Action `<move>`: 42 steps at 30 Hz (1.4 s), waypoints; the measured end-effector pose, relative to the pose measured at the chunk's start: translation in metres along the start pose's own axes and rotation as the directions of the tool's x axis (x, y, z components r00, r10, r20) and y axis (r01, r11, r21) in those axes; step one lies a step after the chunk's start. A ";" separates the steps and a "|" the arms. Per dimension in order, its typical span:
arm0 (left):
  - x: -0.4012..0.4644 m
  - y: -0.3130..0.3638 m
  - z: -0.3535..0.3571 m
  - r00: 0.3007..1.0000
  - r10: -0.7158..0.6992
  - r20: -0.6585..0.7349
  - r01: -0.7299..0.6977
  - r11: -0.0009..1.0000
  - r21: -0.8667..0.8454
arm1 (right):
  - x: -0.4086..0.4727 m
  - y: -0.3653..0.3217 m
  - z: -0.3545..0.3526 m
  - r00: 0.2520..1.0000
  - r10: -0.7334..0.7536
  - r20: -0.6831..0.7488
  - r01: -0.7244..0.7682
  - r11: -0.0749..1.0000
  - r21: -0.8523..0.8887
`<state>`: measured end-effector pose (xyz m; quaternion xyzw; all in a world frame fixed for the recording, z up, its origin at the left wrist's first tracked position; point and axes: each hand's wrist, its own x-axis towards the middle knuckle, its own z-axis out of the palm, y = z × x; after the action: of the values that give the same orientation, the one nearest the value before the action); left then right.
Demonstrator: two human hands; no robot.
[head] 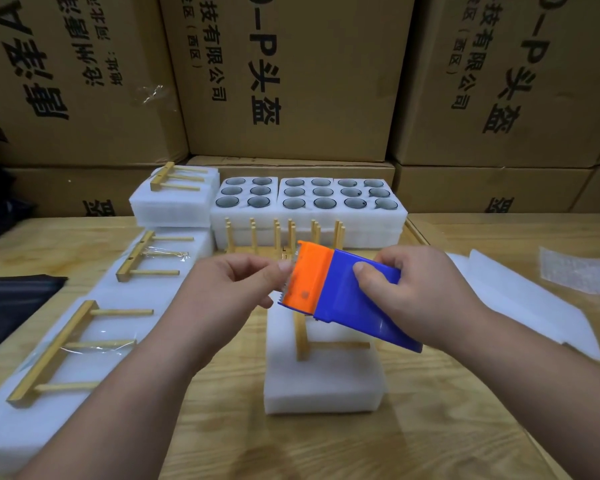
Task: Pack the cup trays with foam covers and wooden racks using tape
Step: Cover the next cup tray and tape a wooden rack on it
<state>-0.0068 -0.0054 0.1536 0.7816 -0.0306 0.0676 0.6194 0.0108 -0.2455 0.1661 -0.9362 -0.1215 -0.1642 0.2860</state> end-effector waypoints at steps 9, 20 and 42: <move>0.006 -0.004 -0.002 0.992 -0.053 -0.112 0.057 0.998 0.033 | 0.003 0.004 -0.003 0.999 -0.039 0.009 0.038 0.998 0.053; 0.009 -0.003 0.004 0.992 -0.099 -0.081 0.096 0.994 -0.046 | 0.015 0.005 -0.008 0.985 -0.170 0.011 0.170 0.984 -0.059; -0.002 -0.001 -0.021 0.992 -0.107 -0.068 0.089 0.970 -0.228 | 0.032 0.055 -0.053 0.981 -0.190 -0.044 0.194 0.967 0.164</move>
<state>-0.0097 0.0154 0.1568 0.7039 0.0255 0.0640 0.7069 0.0458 -0.3163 0.1920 -0.8902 -0.2209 -0.1934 0.3484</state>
